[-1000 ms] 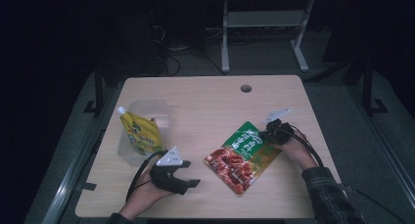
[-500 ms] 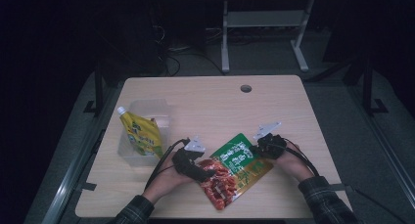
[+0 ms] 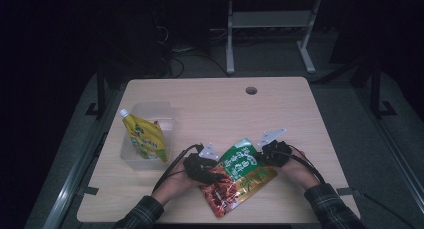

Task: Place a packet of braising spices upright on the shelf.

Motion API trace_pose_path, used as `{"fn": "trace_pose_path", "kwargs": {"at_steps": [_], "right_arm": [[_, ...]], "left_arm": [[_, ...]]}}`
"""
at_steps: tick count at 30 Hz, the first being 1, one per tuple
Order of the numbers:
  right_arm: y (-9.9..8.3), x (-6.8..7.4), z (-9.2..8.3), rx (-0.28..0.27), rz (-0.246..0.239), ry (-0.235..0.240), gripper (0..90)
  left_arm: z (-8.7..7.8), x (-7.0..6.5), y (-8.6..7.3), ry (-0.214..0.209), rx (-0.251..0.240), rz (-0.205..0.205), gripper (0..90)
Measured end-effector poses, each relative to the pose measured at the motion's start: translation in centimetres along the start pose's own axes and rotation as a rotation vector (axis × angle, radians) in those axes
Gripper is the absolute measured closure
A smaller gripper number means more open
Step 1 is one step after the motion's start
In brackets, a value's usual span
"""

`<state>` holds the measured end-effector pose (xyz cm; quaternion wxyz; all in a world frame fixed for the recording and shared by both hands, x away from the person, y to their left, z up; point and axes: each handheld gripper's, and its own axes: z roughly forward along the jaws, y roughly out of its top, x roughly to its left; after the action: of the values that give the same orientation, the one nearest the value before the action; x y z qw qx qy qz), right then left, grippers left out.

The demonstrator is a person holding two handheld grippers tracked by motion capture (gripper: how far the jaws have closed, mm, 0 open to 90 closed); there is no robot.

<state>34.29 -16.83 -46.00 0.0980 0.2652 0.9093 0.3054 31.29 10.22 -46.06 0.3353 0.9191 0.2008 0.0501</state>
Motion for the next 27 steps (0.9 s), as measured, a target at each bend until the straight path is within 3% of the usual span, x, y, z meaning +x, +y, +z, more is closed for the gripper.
{"fn": "trace_pose_path", "kwargs": {"at_steps": [1,2,4,7,8,9,10,11,15,16,20,22,23,25,27], "right_arm": [[0.0,0.0,0.0,0.000,0.000,0.000,90.0],[0.0,0.0,0.0,0.000,0.000,-0.001,90.0],[0.0,-0.1,0.0,0.001,-0.007,-0.003,90.0],[-0.1,-0.1,-0.1,-0.007,0.022,0.010,89.8],[-0.1,-0.2,-0.4,-0.021,0.030,0.010,87.9],[-0.1,-0.2,-0.4,-0.021,0.030,0.010,87.9],[-0.1,-0.5,-1.4,-0.063,0.067,0.041,78.9],[-0.1,-0.5,-1.4,-0.063,0.067,0.041,78.9],[-0.4,-0.3,-3.5,-0.124,0.111,0.006,61.0],[-0.6,-0.3,-3.8,-0.132,0.128,0.005,57.5],[-0.9,-0.2,-4.4,-0.140,0.157,-0.007,50.2],[-1.4,-0.3,-5.3,-0.182,0.199,-0.007,41.8],[-1.4,-0.3,-5.3,-0.182,0.199,-0.007,41.8],[-1.9,-0.3,-6.0,-0.213,0.238,0.020,35.9],[-2.3,-0.2,-6.3,-0.222,0.245,0.022,32.7]], "left_arm": [[0.0,-0.1,0.1,0.007,0.004,0.010,53.7],[0.1,-0.3,0.3,0.012,0.007,0.024,65.9],[0.2,-0.3,0.5,0.008,0.012,0.028,81.0],[0.2,-0.4,0.6,0.018,0.010,0.022,86.9],[0.1,-0.2,0.4,0.007,-0.012,-0.015,88.3],[0.1,-0.2,0.4,0.007,-0.012,-0.015,88.8],[0.0,0.1,0.4,-0.004,-0.011,-0.022,89.3],[-0.1,0.3,0.3,-0.005,-0.025,-0.043,89.3],[-0.9,0.9,0.1,0.017,-0.077,-0.088,89.9],[-1.6,1.3,0.0,0.043,-0.087,-0.093,89.9],[-2.5,1.8,-0.2,0.070,-0.124,-0.120,90.0],[-3.6,2.2,-0.3,0.094,-0.153,-0.131,90.0],[-3.6,2.2,-0.3,0.094,-0.153,-0.131,90.0],[-4.4,2.1,-0.3,0.105,-0.201,-0.154,90.0],[-4.7,2.2,-0.2,0.106,-0.212,-0.152,90.0]]}}
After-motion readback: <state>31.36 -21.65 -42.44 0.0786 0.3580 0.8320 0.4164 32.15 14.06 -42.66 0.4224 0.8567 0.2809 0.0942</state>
